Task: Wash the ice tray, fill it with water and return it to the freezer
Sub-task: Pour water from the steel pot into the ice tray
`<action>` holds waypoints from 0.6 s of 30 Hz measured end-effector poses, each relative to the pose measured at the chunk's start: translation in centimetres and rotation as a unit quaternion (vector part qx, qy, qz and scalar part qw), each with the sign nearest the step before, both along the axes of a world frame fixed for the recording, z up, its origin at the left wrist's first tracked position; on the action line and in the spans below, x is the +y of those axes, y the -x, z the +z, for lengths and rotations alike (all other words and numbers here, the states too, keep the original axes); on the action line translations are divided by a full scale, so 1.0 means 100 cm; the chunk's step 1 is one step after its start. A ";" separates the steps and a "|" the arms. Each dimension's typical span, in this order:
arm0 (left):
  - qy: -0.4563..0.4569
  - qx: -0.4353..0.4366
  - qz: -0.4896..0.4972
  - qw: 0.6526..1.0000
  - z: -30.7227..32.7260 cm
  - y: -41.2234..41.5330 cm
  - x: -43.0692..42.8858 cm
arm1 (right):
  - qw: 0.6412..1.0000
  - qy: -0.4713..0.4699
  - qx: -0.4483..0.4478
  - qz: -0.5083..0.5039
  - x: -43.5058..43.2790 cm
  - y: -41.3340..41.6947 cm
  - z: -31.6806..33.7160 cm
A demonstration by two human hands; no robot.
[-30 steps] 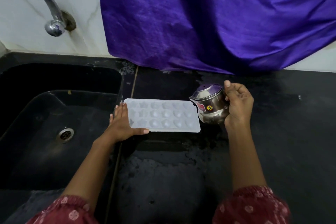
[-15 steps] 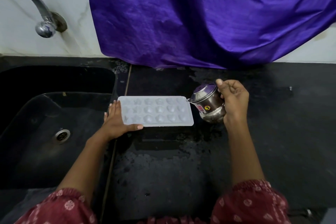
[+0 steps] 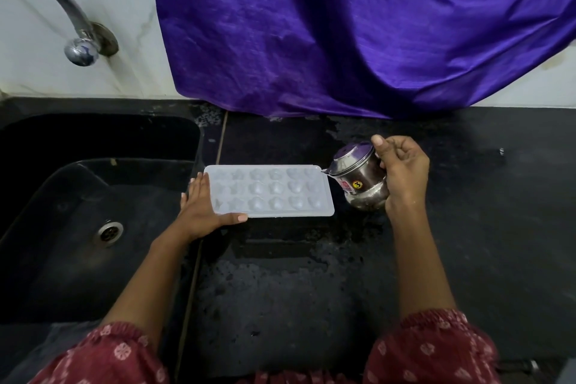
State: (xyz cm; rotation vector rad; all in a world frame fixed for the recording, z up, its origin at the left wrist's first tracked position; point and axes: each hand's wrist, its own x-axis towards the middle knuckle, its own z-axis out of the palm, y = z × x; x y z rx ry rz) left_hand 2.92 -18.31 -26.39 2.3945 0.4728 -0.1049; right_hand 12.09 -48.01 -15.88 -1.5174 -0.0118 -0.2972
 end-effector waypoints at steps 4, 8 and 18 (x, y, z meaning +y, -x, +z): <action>0.004 -0.005 0.001 1.000 0.001 0.001 -0.002 | 1.000 -0.013 0.011 -0.003 -0.001 0.001 -0.002; 0.008 -0.008 0.001 1.000 0.003 0.002 -0.002 | 0.999 -0.036 0.014 -0.005 0.001 0.002 -0.001; 0.014 -0.021 -0.002 1.000 -0.001 0.004 0.000 | 0.998 -0.057 0.011 0.025 0.014 0.002 0.003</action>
